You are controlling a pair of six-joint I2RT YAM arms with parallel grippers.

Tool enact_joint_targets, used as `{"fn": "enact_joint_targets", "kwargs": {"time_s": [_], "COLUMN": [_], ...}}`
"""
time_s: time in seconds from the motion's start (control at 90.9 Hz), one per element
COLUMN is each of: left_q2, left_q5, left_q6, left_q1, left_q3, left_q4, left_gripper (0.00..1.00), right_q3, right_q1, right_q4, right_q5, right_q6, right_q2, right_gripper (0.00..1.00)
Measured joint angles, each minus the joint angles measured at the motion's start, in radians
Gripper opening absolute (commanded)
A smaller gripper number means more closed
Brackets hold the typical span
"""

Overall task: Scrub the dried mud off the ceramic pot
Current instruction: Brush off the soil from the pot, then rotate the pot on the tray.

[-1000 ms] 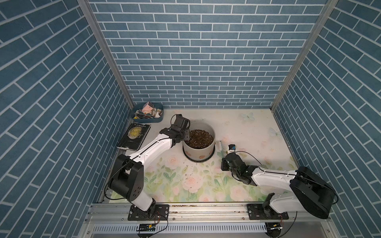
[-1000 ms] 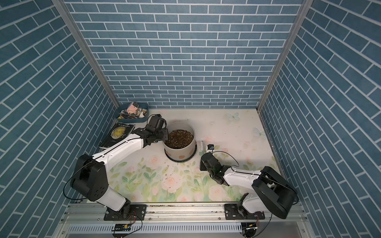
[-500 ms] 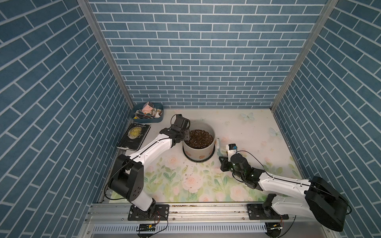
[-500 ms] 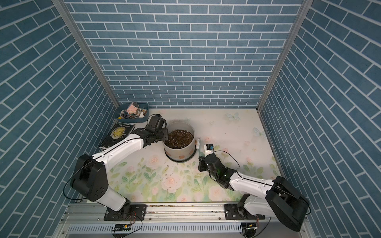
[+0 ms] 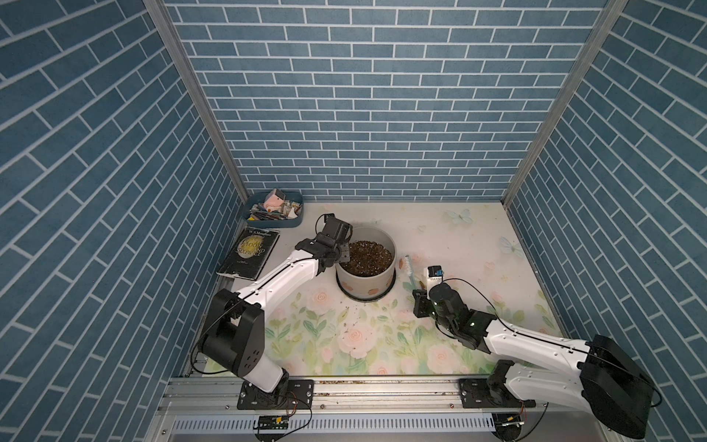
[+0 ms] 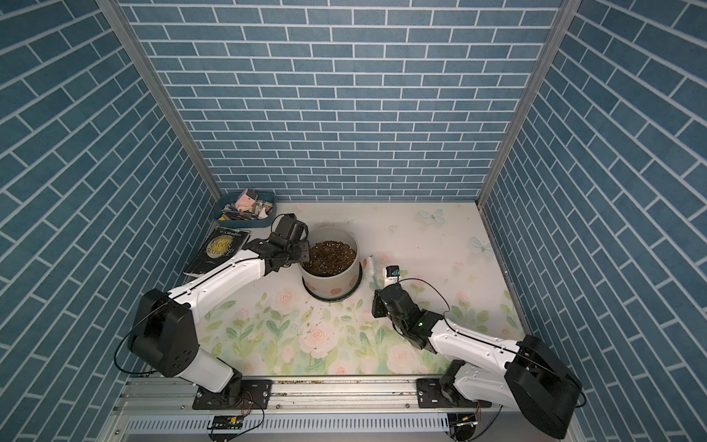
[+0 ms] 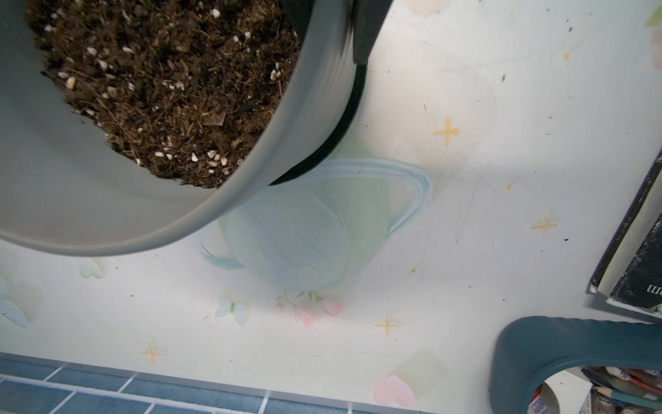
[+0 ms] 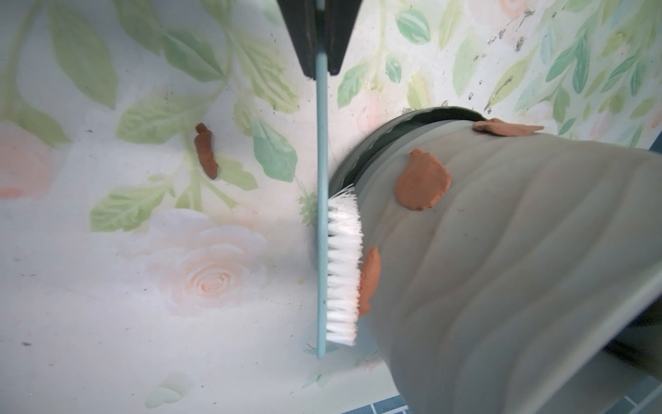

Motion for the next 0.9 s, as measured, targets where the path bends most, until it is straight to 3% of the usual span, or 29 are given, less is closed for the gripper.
{"fn": "enact_joint_targets", "kwargs": {"time_s": [0.187, 0.242, 0.374, 0.495, 0.605, 0.726, 0.902], "left_q2": [-0.008, -0.008, -0.009, -0.01, -0.004, 0.037, 0.139], "left_q5": [-0.006, -0.006, -0.003, -0.004, -0.006, -0.002, 0.015], "left_q6": [-0.006, -0.008, -0.011, -0.011, -0.005, 0.028, 0.077], "left_q1": [0.002, 0.002, 0.002, 0.005, 0.008, 0.01, 0.01], "left_q3": [-0.004, -0.004, -0.004, 0.014, 0.072, 0.153, 0.227], "left_q4": [-0.011, -0.011, -0.013, -0.031, -0.034, -0.009, 0.007], "left_gripper": [0.0, 0.06, 0.35, 0.61, 0.74, 0.79, 0.82], "right_q3": [0.154, 0.205, 0.248, 0.237, 0.218, 0.179, 0.055], "right_q1": [-0.034, -0.066, -0.099, -0.08, 0.002, 0.098, 0.132], "right_q4": [-0.161, -0.187, -0.256, -0.283, -0.256, -0.187, -0.119], "right_q5": [0.109, 0.132, 0.211, 0.22, 0.214, 0.194, 0.16], "right_q6": [-0.034, -0.057, -0.084, -0.103, -0.105, -0.092, -0.035], "right_q2": [0.159, 0.249, 0.37, 0.322, 0.205, 0.1, 0.032], "right_gripper": [0.0, 0.0, 0.0, 0.0, 0.0, 0.0, 0.0]}}
